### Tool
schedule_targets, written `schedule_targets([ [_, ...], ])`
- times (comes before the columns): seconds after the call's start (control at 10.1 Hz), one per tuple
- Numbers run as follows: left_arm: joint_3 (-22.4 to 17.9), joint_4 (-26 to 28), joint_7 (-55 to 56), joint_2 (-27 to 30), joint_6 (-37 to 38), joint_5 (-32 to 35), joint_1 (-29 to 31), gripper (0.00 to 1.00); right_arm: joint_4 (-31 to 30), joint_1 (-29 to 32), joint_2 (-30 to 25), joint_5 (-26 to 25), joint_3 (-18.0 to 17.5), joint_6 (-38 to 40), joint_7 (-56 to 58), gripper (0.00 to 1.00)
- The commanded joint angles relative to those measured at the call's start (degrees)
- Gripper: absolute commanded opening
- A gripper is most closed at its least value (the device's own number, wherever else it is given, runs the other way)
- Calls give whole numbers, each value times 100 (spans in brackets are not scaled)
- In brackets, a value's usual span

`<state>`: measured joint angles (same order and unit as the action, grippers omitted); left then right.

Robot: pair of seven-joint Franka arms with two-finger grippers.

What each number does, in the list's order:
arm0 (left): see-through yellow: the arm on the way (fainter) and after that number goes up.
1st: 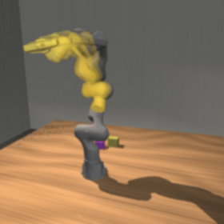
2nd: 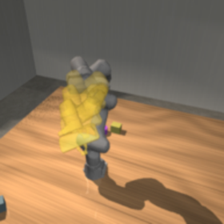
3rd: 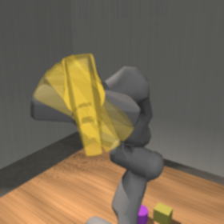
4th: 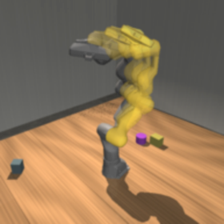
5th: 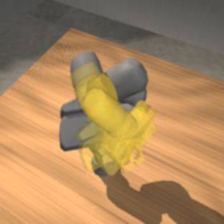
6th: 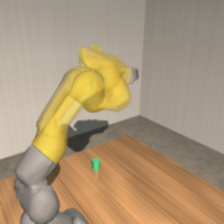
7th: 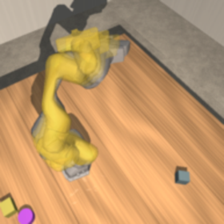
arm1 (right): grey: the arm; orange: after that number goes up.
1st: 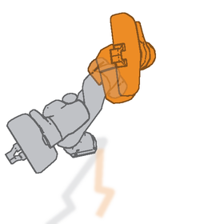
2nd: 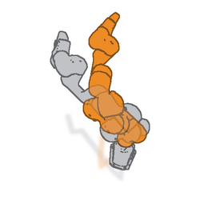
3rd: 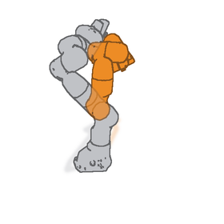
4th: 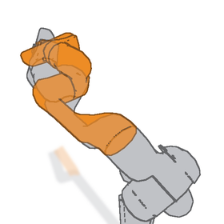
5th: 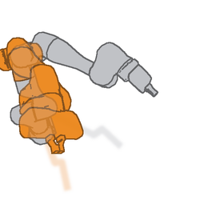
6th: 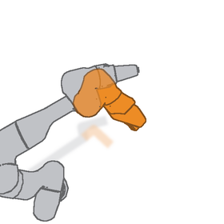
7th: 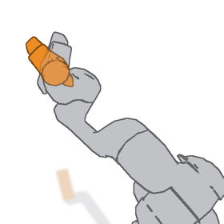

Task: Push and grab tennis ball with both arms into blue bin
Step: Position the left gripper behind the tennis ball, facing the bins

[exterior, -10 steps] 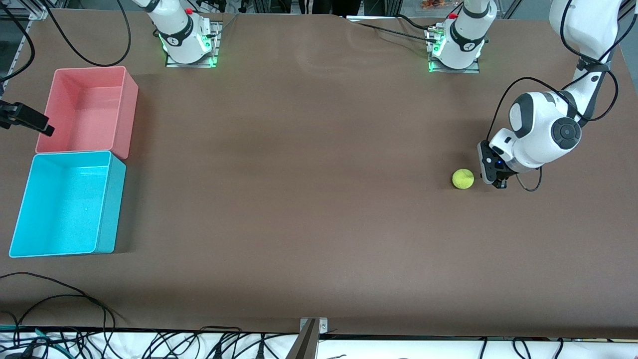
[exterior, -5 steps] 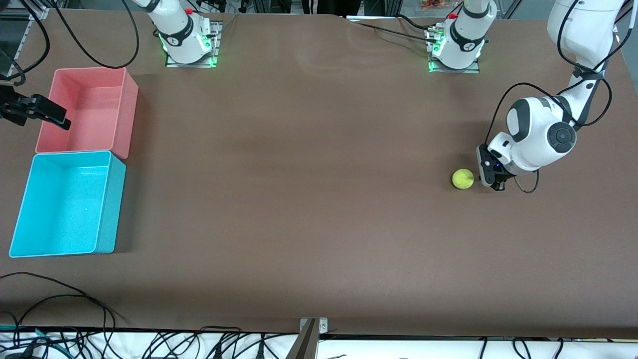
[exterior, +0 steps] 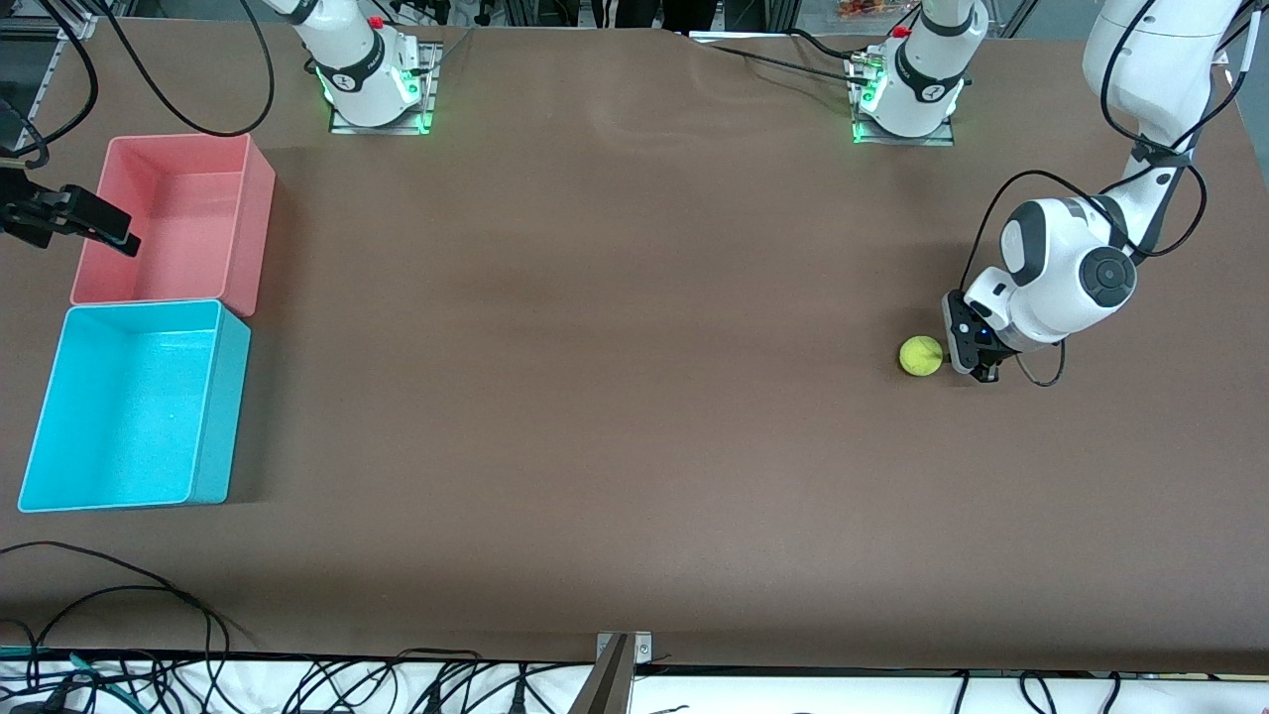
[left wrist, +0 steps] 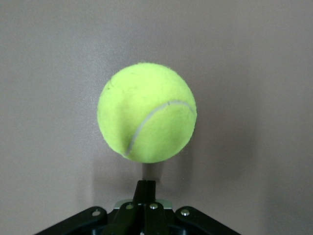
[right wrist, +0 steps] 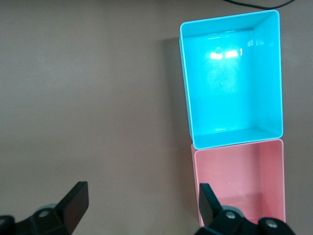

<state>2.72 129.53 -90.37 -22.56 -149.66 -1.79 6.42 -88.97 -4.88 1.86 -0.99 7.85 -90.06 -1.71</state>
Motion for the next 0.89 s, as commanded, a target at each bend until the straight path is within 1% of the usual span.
schedule_targets([
  [0.0,0,-60,-121,-73,-98,-94,-44,0,125,-21,25,72,-29,120,13,100],
  [0.5,0,-51,-95,-143,-116,-94,-53,0,125,-30,16,81,-38,138,13,100],
  [0.69,9,-60,27,-152,-116,-111,-289,0,125,-30,16,72,-38,129,4,100],
  [0.79,26,-60,428,-161,-116,-103,-421,0,117,-30,16,81,-29,137,13,100],
])
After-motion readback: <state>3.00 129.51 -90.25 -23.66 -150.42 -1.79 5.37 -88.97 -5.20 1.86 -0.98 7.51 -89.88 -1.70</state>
